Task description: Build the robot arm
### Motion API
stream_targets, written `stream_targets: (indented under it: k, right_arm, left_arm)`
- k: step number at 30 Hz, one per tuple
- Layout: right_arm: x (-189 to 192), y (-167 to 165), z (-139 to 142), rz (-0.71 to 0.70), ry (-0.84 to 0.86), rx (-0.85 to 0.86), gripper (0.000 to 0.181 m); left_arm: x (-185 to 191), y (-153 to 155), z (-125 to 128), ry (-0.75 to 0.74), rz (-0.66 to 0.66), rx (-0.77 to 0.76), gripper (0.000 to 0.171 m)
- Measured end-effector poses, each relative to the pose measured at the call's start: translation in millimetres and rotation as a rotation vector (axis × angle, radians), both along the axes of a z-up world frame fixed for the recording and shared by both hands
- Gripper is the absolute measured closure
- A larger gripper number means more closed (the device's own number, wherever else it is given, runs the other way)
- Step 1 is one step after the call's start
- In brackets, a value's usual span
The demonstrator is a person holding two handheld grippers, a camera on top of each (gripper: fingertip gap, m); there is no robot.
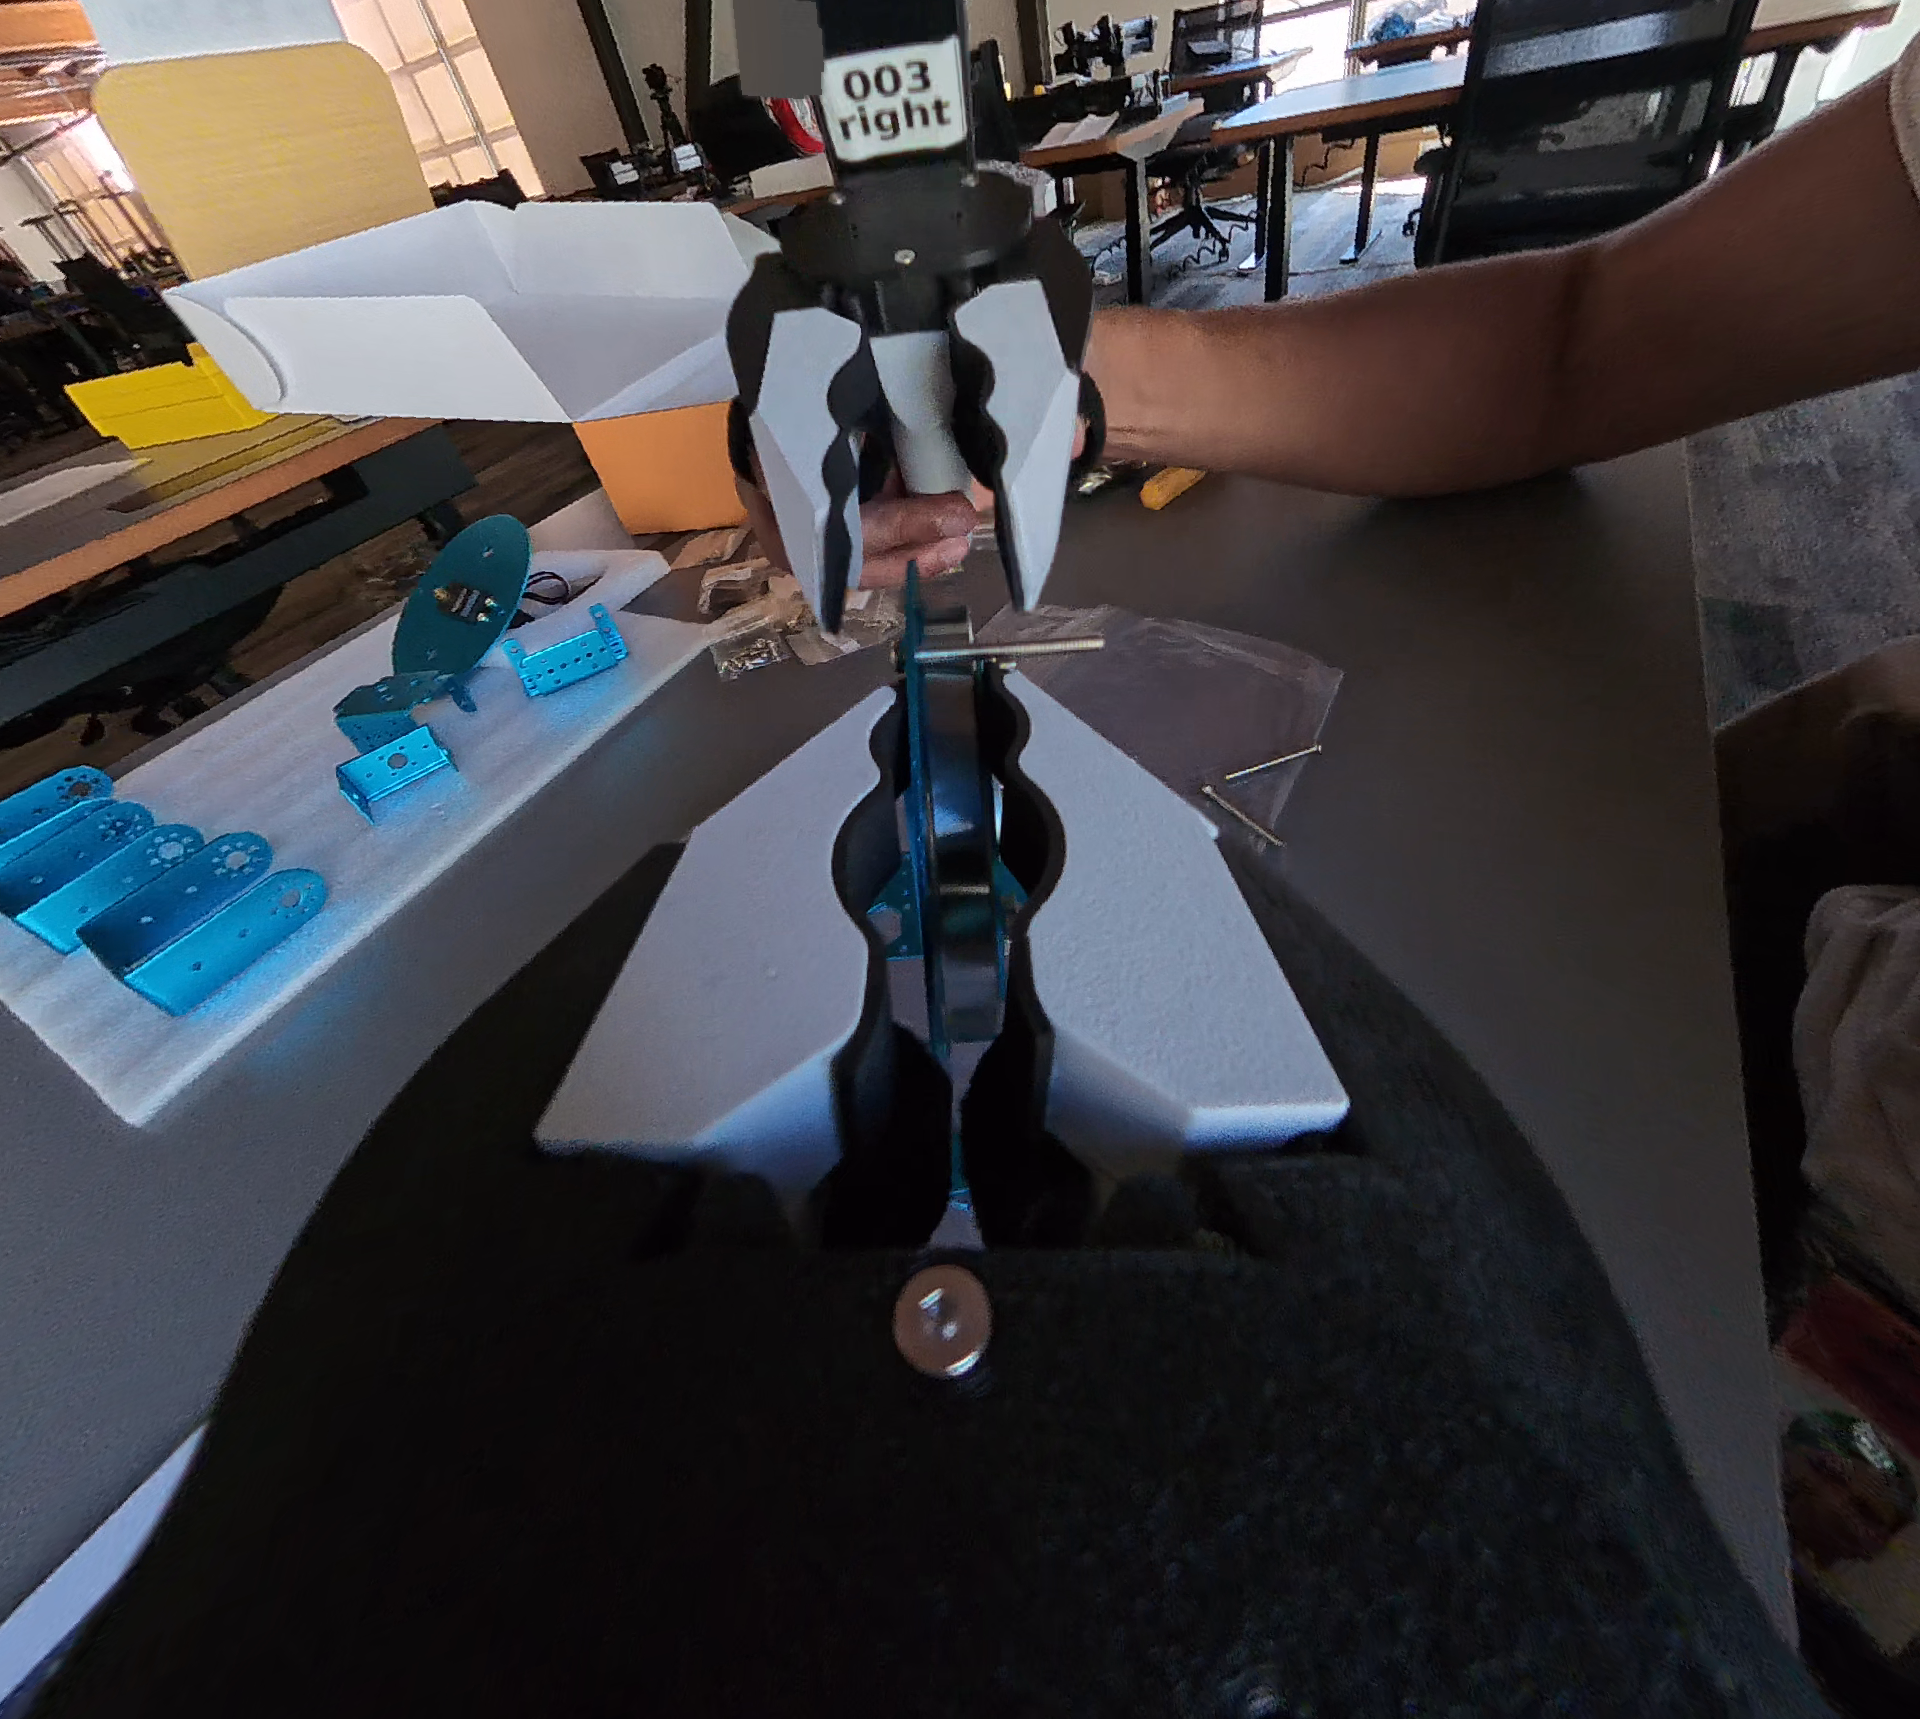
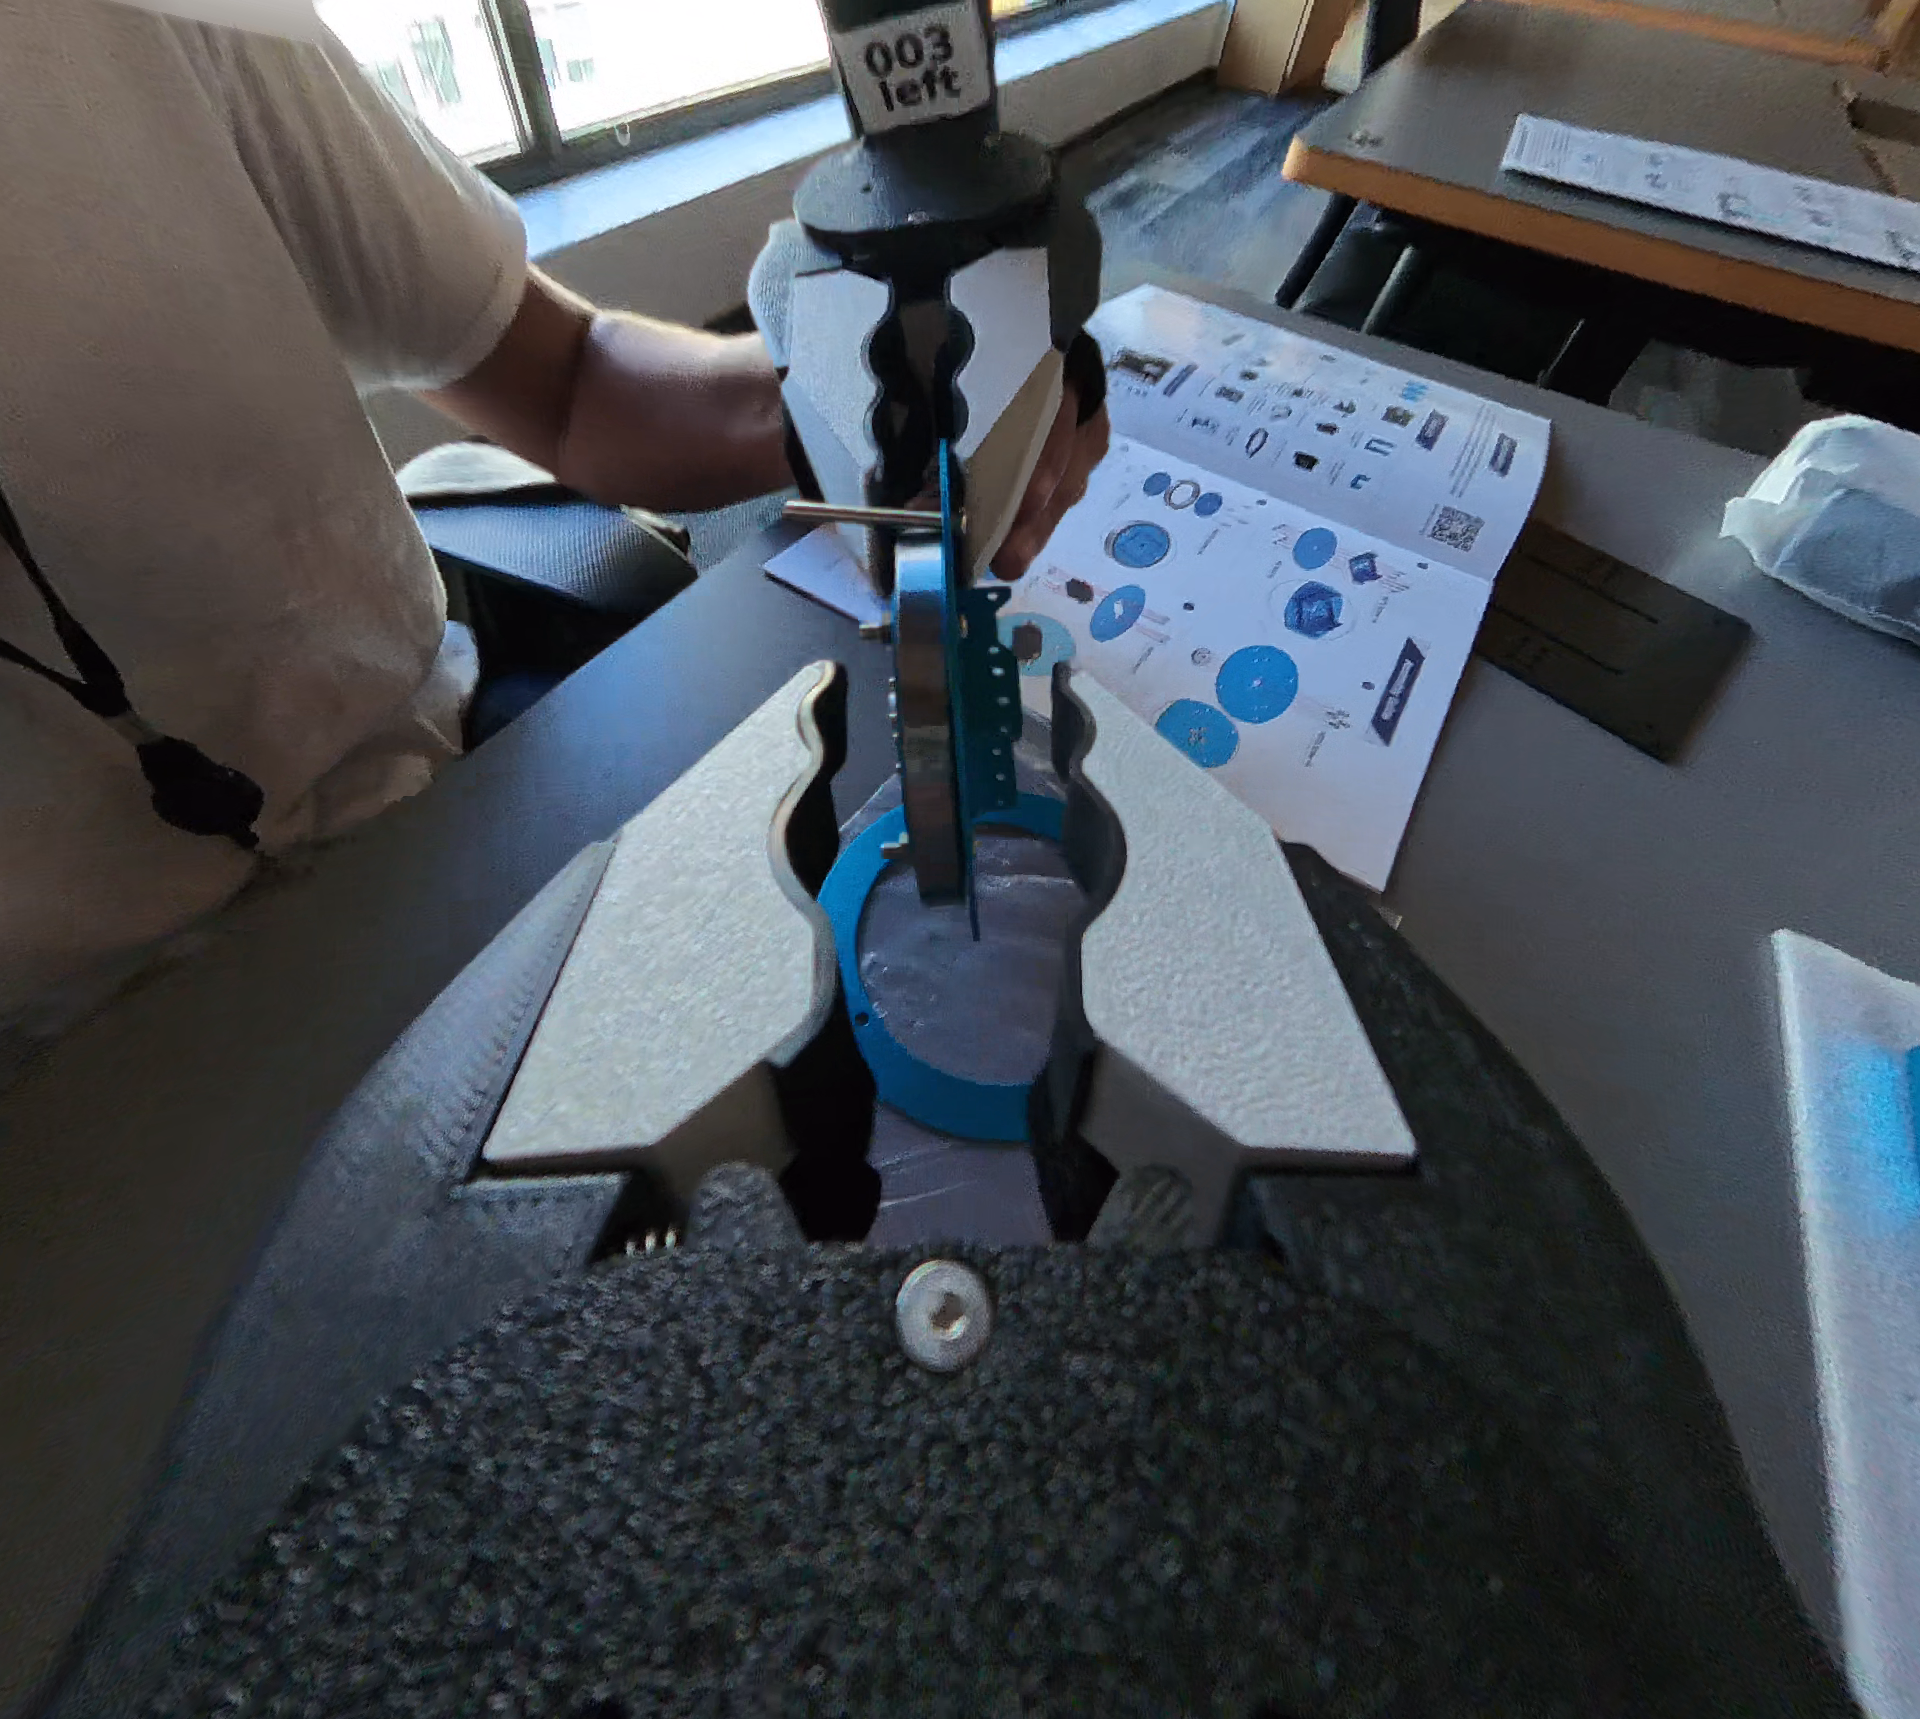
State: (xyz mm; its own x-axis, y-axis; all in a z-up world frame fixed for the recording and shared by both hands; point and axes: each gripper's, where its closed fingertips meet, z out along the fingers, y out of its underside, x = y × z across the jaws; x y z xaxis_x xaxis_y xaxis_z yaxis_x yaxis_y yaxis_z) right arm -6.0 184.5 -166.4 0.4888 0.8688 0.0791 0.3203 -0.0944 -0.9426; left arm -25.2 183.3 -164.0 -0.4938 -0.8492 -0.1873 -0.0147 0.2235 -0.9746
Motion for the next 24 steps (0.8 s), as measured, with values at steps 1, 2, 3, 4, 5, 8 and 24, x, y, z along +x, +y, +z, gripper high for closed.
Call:
stream_targets:
  k: [1,2,3,4,5,8,24]
  right_arm:
    - [-3.9,-0.9,-6.6,0.0,-0.054,-0.011,0.147]
    - [-5.9,-1.2,-15.5,-0.002,-0.119,-0.018,0.153]
    - [-5.6,-0.2,-21.6,-0.014,-0.176,-0.01,0.163]
    - [-5.4,-1.7,-23.9,-0.011,-0.211,0.005,0.169]
    - [-4.9,-1.8,-24.4,-0.014,-0.232,0.012,0.169]
    - [-3.5,-2.7,-20.9,0.006,-0.22,-0.009,0.17]
    - [0.2,-4.3,-31.6,0.062,-0.035,-0.147,0.169]
  left_arm:
    - [0.9,-1.8,-0.9,-0.001,-0.002,0.013,0.16]
    - [1.7,-3.1,-1.9,0.0,-0.003,0.025,0.16]
    - [2.4,-4.0,-3.3,0.001,-0.004,0.037,0.16]
    - [2.6,-4.6,-4.5,-0.003,-0.005,0.047,0.16]
    - [2.5,-4.7,-5.1,-0.013,-0.003,0.056,0.16]
    - [3.3,-3.9,-6.2,-0.031,0.007,0.045,0.16]
    - [11.3,-6.4,-14.1,0.027,0.017,0.025,0.157]
